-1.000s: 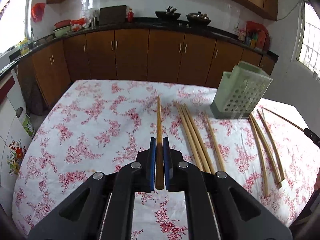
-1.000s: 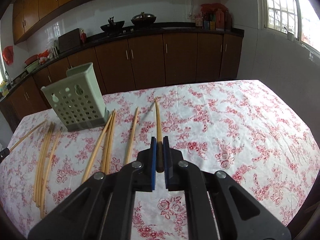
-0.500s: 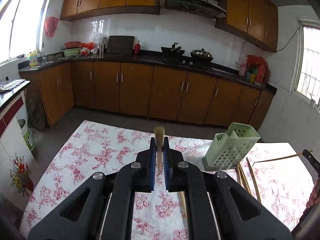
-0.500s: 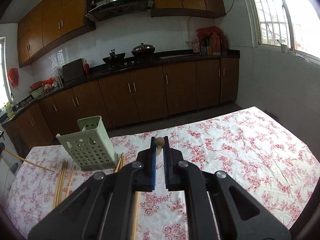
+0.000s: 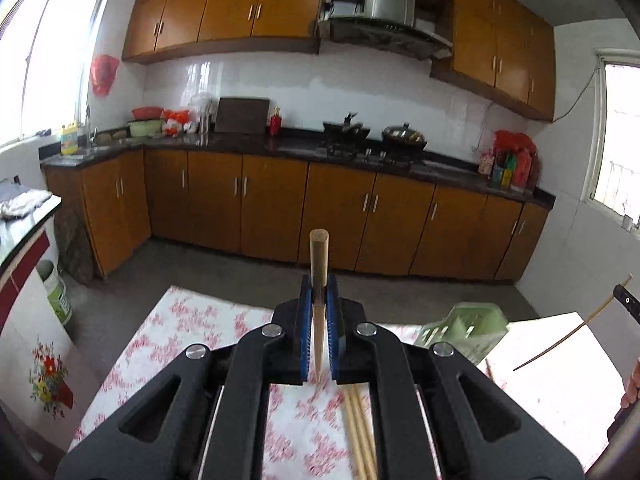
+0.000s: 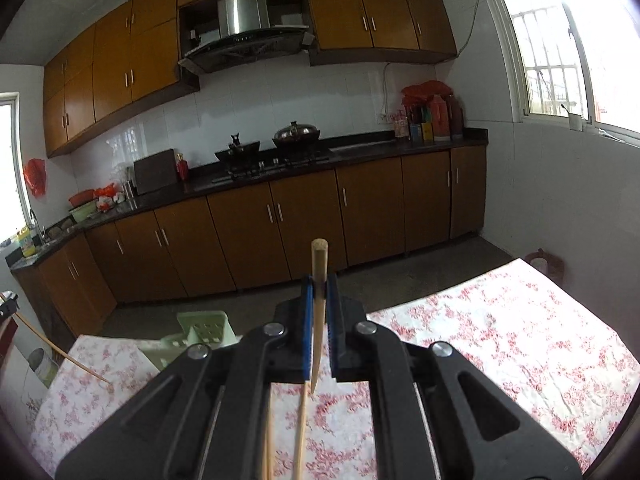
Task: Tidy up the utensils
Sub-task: 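Lower both chopsticks into the green holder and open both grippers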
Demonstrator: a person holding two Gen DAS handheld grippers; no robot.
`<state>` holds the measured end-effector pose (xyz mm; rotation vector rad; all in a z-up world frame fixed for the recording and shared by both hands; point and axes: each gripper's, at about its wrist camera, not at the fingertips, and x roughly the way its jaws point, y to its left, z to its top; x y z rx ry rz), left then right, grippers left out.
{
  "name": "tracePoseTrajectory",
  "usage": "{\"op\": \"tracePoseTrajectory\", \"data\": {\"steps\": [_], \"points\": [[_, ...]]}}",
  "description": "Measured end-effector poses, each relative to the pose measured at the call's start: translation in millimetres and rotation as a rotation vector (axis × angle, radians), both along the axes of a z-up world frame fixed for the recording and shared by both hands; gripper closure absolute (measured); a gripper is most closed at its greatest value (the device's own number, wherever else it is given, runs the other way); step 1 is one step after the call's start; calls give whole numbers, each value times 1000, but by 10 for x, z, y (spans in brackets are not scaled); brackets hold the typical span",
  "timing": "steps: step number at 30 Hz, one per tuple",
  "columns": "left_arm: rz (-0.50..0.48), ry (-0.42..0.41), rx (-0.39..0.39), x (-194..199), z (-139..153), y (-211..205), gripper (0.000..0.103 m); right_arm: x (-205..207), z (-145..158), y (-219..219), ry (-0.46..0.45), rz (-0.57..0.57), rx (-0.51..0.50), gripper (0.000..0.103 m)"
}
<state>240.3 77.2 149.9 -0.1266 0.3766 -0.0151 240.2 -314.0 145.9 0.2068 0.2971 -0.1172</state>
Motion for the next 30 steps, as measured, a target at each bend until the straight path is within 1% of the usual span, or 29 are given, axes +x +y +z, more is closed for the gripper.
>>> {"op": "tracePoseTrajectory", "data": {"steps": [2, 5, 8, 11, 14, 18, 23, 28, 29, 30], "points": [[-14, -39, -12, 17, 185, -77, 96, -3, 221, 33, -56, 18, 15, 96], [-41, -107, -58, 34, 468, -210, 96, -3, 496, 108, -130, 68, 46, 96], [-72, -154, -102, 38, 618, -343, 96, 30, 607, 198, -168, 117, 55, 96], [-110, -173, -132, 64, 624, -509, 96, 111, 579, 283, -163, 156, 48, 96], [-146, -139, -140, 146, 506, -680, 96, 201, 524, 372, -132, 178, 46, 96], [-183, -67, -130, 286, 301, -898, 96, 343, 319, 476, -72, 185, 28, 96], [-193, -1, -109, 400, 81, -1056, 96, 522, 79, 586, -11, 185, 19, 96], [-201, 56, -96, 494, -92, -1113, 96, 582, -67, 625, 25, 182, 31, 94], [-201, 56, -92, 485, -105, -1112, 95, 564, -67, 618, 24, 180, 32, 90], [-204, 52, -85, 468, -94, -1109, 94, 547, -69, 622, 21, 179, 32, 81]]}}
